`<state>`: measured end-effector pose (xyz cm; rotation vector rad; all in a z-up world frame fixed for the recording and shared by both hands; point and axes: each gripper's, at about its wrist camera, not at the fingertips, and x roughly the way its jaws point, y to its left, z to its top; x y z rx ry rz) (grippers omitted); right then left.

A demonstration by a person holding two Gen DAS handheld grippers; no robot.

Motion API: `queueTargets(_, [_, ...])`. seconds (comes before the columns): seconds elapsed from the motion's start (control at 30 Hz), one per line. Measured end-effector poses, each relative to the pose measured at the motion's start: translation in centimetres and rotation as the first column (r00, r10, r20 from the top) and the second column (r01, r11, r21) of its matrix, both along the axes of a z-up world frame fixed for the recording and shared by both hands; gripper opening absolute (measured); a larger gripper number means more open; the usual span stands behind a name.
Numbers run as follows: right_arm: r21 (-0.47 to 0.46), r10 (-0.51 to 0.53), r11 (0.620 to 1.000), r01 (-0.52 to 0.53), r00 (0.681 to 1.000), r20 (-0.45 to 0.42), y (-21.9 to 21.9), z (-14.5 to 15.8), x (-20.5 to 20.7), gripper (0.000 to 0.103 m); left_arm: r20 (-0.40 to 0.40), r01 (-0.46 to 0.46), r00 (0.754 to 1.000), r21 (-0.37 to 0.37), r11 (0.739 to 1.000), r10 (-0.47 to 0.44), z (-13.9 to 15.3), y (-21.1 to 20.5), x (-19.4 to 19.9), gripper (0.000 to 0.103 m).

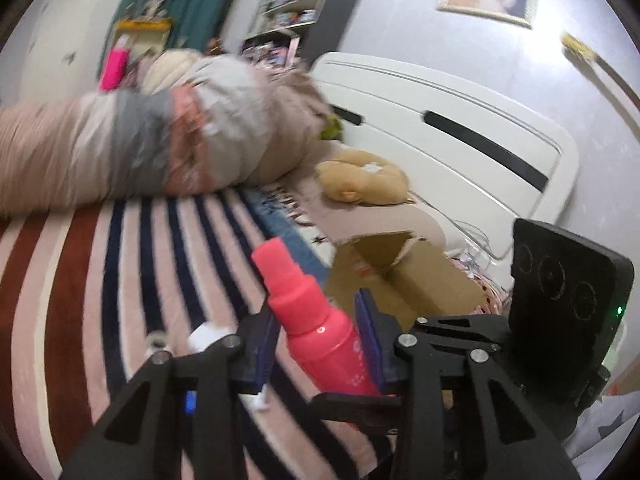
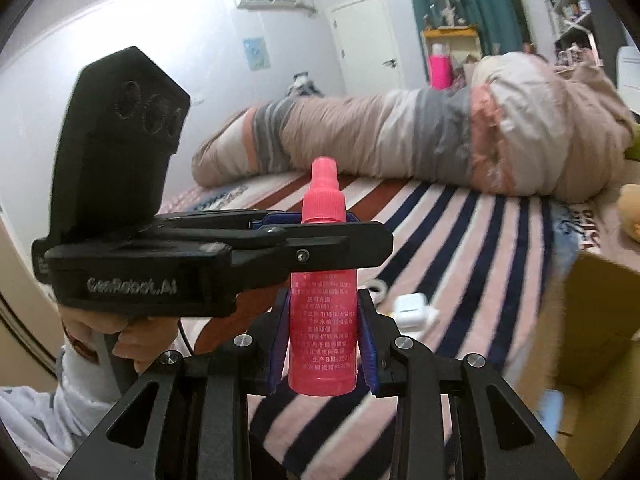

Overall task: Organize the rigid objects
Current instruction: 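Lower the pink spray bottle into the box and open the right tool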

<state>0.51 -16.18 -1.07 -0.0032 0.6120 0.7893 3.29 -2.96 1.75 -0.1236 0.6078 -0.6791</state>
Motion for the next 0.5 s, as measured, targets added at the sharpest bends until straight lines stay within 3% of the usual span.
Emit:
queueTargets(0.27, [0.055, -0.172, 0.984, 0.17, 0.984, 0.046, -9.8, 1.7, -1.3, 0.026, 0.043, 0.187, 0.981, 0.079, 0.979, -0.191, 2.7, -11.0, 1.0, 0.03])
queueTargets(0.5, [-0.01, -0.315, 0.949, 0.314, 0.949, -0.029, -16.6, -0.8, -0.7, 0.026, -0.046, 0.322, 0.947, 0.153, 0.934, -0.319, 1.0, -19.6, 3.1, 0.03])
